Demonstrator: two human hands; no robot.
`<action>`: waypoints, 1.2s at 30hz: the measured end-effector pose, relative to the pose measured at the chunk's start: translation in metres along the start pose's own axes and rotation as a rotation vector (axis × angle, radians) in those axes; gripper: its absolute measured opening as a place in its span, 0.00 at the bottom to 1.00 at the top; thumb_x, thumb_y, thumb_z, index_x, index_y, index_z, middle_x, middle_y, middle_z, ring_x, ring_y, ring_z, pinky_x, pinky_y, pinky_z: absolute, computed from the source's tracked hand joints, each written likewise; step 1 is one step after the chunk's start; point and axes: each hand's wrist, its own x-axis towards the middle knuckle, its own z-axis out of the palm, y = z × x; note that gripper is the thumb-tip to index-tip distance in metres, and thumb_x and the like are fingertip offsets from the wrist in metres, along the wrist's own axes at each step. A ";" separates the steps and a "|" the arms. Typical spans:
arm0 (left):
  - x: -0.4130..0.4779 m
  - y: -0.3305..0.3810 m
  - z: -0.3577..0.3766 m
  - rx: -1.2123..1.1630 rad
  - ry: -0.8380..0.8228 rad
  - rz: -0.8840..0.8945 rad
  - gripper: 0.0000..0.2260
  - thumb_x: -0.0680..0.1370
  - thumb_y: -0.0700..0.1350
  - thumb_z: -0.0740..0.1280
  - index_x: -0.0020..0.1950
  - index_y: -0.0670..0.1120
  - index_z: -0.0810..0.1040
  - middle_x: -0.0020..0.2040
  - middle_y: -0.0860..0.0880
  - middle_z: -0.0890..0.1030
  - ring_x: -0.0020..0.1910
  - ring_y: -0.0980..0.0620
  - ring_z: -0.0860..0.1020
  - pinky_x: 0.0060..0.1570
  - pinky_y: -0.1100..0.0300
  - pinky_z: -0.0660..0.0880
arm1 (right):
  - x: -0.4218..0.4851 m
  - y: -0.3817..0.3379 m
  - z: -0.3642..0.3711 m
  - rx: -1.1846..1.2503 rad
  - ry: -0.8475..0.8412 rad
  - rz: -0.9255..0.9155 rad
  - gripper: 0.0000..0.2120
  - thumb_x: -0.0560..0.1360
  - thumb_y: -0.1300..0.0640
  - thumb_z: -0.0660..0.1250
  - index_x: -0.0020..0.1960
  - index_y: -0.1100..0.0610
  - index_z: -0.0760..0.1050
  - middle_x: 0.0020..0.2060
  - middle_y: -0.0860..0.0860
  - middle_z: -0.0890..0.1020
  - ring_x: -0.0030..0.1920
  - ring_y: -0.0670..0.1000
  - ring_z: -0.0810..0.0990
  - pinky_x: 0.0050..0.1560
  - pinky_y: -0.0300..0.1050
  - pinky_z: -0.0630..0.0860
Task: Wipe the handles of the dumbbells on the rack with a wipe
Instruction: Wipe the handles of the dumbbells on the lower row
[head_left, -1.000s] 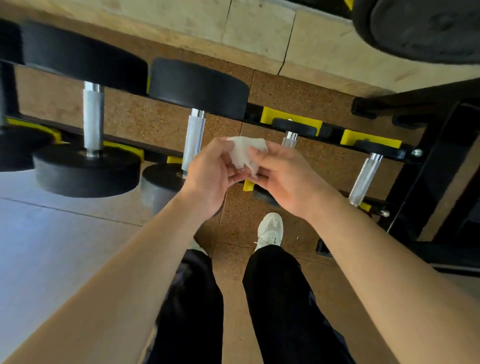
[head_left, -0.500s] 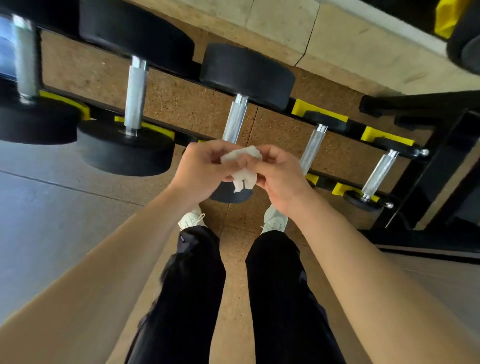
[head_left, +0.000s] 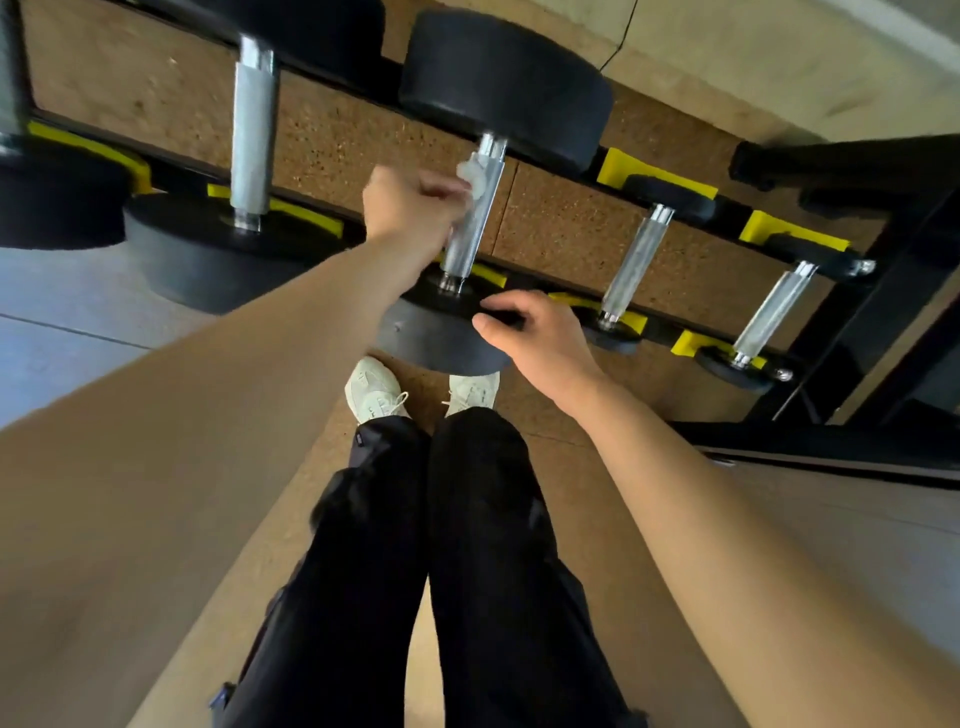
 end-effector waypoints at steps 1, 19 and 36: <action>-0.003 -0.004 0.001 0.092 -0.012 0.028 0.06 0.74 0.44 0.77 0.41 0.55 0.85 0.43 0.58 0.84 0.44 0.59 0.83 0.52 0.63 0.80 | 0.002 0.002 -0.001 0.001 -0.007 -0.005 0.13 0.75 0.48 0.73 0.58 0.50 0.83 0.54 0.45 0.83 0.54 0.40 0.80 0.52 0.31 0.72; -0.004 -0.017 0.010 0.749 -0.106 0.743 0.04 0.74 0.41 0.75 0.48 0.45 0.87 0.51 0.45 0.82 0.49 0.42 0.81 0.45 0.57 0.71 | 0.012 0.017 -0.003 0.013 -0.023 -0.086 0.22 0.66 0.32 0.68 0.53 0.44 0.83 0.53 0.45 0.81 0.59 0.51 0.77 0.61 0.55 0.75; -0.016 0.006 -0.044 -0.088 -0.643 -0.093 0.04 0.79 0.37 0.69 0.51 0.46 0.79 0.50 0.46 0.83 0.52 0.50 0.84 0.53 0.57 0.82 | 0.034 -0.037 -0.025 0.426 -0.188 0.011 0.19 0.74 0.65 0.73 0.64 0.58 0.76 0.53 0.53 0.85 0.51 0.51 0.86 0.49 0.46 0.84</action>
